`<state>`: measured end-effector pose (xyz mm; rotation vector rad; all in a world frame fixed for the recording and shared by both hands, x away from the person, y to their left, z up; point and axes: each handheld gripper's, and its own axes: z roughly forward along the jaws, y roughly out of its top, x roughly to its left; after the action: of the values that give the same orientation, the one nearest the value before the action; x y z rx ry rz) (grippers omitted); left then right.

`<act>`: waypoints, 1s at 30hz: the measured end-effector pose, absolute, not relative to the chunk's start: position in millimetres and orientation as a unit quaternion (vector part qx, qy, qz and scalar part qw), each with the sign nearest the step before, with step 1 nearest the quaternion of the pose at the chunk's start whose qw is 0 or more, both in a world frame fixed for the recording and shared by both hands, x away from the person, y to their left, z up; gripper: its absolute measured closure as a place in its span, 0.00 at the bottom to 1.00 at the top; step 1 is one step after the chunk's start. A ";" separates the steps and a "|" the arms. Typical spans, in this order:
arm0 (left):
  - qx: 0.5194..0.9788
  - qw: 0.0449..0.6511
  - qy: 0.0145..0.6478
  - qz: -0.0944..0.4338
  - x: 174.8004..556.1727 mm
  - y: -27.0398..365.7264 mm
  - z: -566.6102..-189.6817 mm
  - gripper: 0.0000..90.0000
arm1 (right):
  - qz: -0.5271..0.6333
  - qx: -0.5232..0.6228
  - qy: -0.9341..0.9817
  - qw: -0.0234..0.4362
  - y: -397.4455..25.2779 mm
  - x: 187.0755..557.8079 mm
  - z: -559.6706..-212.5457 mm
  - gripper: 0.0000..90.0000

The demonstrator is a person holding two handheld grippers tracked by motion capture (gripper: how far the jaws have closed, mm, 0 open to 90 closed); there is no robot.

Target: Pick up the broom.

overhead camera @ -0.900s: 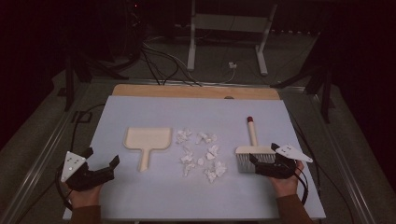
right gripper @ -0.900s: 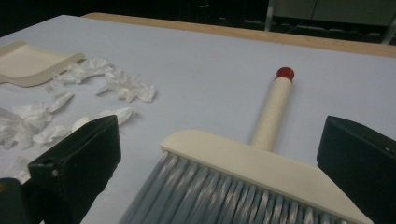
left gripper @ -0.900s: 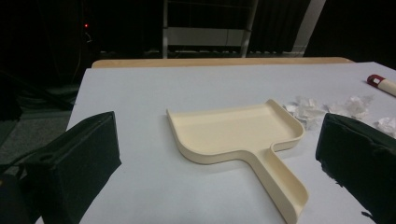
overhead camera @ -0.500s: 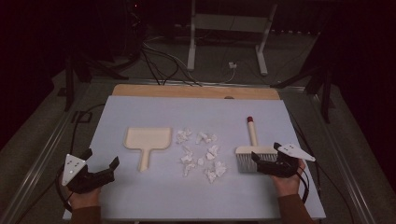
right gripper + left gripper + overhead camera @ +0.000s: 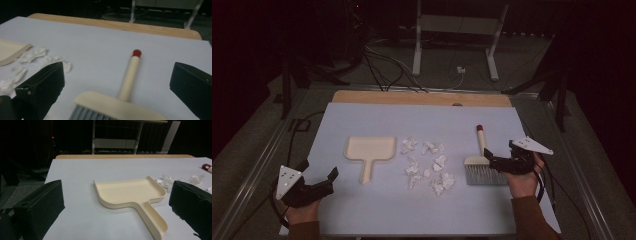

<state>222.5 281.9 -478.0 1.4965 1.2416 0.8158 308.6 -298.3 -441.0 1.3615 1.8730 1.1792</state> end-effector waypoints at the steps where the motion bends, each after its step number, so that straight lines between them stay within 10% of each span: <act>1: 0.616 0.494 0.513 0.336 222.6 282.8 -478.4 0.01 | 0.433 0.510 0.693 0.268 -298.0 315.7 -436.0 0.00; 30: 0.609 0.486 0.527 0.340 225.7 283.8 -484.5 0.01 | 0.360 0.537 0.714 0.270 -279.2 417.1 -414.4 0.00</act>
<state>225.7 283.8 -484.5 1.4833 1.2816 0.8264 417.1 -279.2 -414.4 1.4477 1.9234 0.9704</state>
